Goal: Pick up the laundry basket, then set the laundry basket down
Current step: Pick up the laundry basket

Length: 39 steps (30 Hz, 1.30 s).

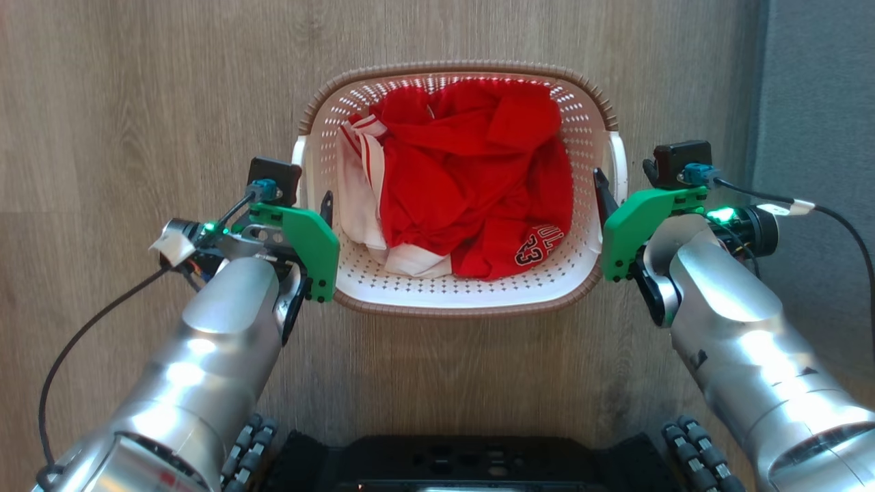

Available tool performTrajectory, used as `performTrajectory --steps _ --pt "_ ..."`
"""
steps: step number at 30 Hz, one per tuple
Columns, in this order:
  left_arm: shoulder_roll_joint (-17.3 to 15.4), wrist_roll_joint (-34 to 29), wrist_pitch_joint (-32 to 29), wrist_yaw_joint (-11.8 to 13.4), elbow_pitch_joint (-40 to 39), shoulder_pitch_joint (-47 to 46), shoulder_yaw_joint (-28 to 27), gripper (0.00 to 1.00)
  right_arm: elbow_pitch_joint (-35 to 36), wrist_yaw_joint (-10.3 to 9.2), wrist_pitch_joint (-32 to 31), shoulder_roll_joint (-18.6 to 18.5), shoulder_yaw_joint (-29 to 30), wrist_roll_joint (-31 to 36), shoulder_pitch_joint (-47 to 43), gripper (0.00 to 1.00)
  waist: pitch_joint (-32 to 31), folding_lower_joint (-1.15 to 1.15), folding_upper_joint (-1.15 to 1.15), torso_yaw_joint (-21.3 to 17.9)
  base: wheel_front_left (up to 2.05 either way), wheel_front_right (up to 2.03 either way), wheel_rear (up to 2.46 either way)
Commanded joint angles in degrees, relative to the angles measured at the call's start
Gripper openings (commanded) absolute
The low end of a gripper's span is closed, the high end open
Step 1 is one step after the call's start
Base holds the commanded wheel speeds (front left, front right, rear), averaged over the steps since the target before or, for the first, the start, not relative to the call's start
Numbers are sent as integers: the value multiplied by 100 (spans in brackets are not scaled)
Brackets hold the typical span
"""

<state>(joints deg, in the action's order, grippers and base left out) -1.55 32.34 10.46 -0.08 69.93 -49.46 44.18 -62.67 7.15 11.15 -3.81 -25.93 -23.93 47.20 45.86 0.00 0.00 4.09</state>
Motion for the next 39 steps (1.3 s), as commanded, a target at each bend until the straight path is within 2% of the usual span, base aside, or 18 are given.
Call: performTrajectory --steps 1,16,25,39 --pt "-132 72 -33 -31 23 5 0 100 12 34 -64 93 -145 -117 -129 100 45 0 0 15 0 0 0" --pt "-132 586 -238 85 42 -291 484 100 -307 34 -670 93 -410 -711 271 100 407 0 0 90 0 0 0" --pt "-132 891 -445 -12 11 -399 830 100 -522 34 -659 93 -605 -811 479 100 598 0 0 127 0 0 0" --pt "-132 1410 -534 64 -187 -464 1363 100 -792 34 -583 93 -756 -945 660 100 698 0 0 266 0 0 0"
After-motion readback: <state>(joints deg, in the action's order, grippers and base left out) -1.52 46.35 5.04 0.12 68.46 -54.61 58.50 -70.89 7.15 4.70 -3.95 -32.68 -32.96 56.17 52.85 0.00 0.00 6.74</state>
